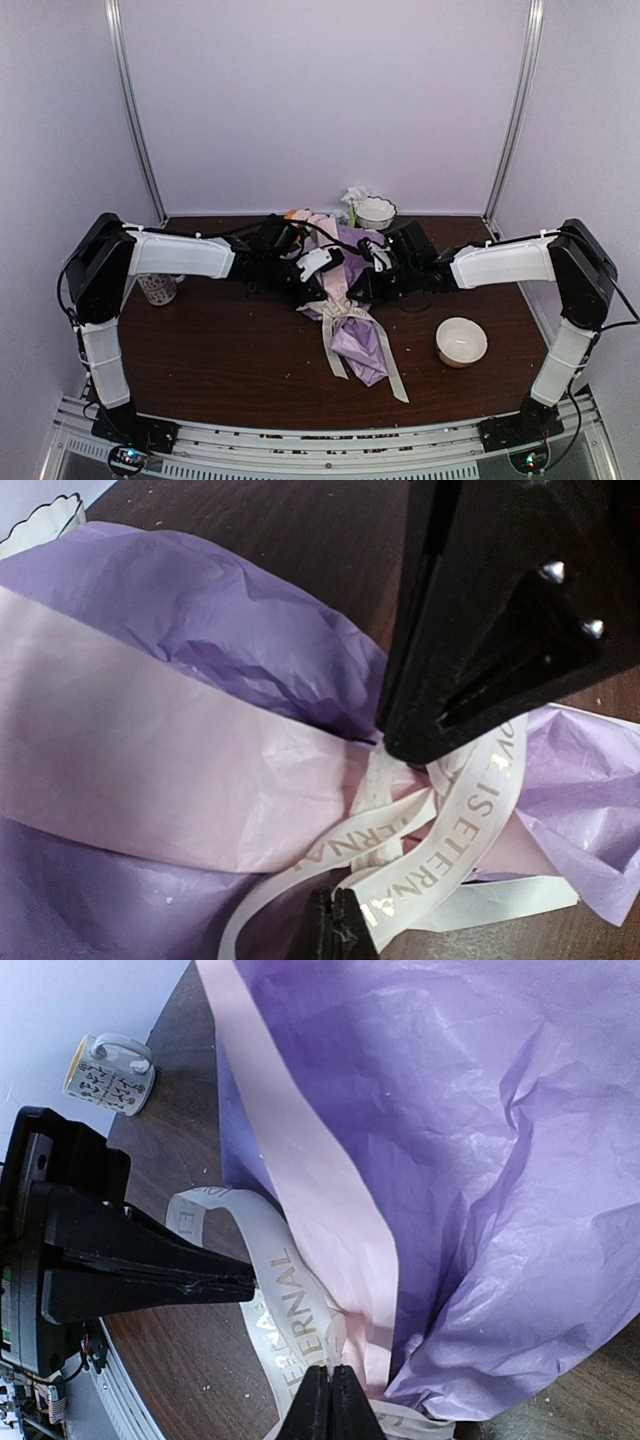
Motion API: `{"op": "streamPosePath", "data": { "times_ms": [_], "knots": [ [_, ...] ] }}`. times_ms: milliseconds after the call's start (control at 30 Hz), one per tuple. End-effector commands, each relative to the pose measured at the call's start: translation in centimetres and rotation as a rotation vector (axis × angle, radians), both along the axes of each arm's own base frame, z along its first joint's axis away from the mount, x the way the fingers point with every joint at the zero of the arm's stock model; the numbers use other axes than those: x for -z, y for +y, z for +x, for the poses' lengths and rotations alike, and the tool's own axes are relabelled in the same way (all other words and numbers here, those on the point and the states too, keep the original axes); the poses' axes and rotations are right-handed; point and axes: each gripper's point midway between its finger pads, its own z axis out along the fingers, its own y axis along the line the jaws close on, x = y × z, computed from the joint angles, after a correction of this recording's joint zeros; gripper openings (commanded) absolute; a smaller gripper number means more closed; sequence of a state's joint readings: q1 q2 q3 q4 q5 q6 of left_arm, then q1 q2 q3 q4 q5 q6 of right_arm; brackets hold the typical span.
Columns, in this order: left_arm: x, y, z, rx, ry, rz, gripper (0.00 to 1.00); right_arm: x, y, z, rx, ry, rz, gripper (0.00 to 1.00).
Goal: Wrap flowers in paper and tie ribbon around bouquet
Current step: Cross the half-tied ribbon over the folded bouquet.
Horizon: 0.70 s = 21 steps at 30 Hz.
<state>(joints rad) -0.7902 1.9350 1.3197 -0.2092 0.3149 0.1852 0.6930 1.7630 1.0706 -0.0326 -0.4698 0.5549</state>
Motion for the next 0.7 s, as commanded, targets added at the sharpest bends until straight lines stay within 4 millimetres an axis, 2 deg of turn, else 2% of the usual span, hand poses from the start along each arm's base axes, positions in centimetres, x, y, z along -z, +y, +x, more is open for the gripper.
{"op": "streamPosePath", "data": {
  "times_ms": [0, 100, 200, 300, 533, 667],
  "knots": [
    [-2.0, -1.3, -0.8, 0.073, -0.009, -0.08, 0.0, -1.8, -1.0, 0.6, 0.026, -0.038, 0.038, 0.11],
    [-1.8, -1.4, -1.2, 0.096, -0.008, -0.093, 0.0, -3.6, -1.2, 0.9, 0.019, -0.077, 0.088, 0.21],
    [-2.0, -1.7, -1.2, 0.117, -0.026, -0.111, 0.0, -5.6, -0.2, 0.9, -0.027, -0.106, 0.159, 0.31],
    [-2.4, -2.2, -1.5, 0.154, -0.031, -0.136, 0.0, -6.6, 1.3, 0.8, -0.078, -0.086, 0.241, 0.33],
    [-1.5, -2.6, -1.6, 0.191, -0.013, -0.109, 0.0, -6.8, 3.9, 0.2, -0.165, -0.02, 0.355, 0.3],
    [-1.1, -2.6, -1.2, 0.185, 0.012, -0.092, 0.0, -5.7, 3.1, 0.5, -0.123, -0.028, 0.308, 0.3]
  ]
}}
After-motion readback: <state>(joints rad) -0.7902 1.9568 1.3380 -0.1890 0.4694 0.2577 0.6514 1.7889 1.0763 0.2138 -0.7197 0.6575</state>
